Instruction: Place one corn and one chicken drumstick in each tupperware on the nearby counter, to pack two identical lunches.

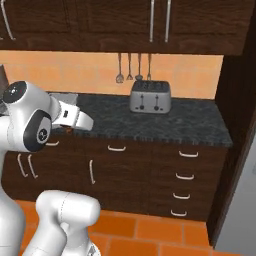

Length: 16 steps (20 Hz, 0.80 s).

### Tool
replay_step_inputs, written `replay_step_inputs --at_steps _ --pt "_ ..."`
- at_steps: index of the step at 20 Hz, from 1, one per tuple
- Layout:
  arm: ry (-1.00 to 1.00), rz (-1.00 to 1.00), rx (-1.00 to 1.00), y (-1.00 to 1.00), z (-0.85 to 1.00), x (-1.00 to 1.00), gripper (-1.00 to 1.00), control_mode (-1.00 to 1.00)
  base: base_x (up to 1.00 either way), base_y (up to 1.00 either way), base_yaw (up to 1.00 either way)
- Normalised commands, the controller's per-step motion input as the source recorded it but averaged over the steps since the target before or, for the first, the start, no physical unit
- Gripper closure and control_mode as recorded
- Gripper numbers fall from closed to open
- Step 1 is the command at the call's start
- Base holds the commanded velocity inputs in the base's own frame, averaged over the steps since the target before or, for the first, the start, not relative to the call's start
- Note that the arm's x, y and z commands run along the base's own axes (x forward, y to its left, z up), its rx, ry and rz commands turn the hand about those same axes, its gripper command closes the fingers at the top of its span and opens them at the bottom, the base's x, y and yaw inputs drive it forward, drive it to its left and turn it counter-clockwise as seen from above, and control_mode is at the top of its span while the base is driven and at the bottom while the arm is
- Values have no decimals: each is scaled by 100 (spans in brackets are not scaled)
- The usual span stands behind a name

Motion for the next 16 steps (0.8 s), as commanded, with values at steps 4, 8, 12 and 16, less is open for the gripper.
replay_step_inputs --at_steps 4,8,12,16 --pt "0 0 0 0 0 0 100 100 18 100 2" --pt "0 0 0 0 0 0 100 100 47 100 1" --pt "0 0 0 0 0 0 100 100 51 100 3" --pt "0 0 0 0 0 0 100 100 44 100 6"
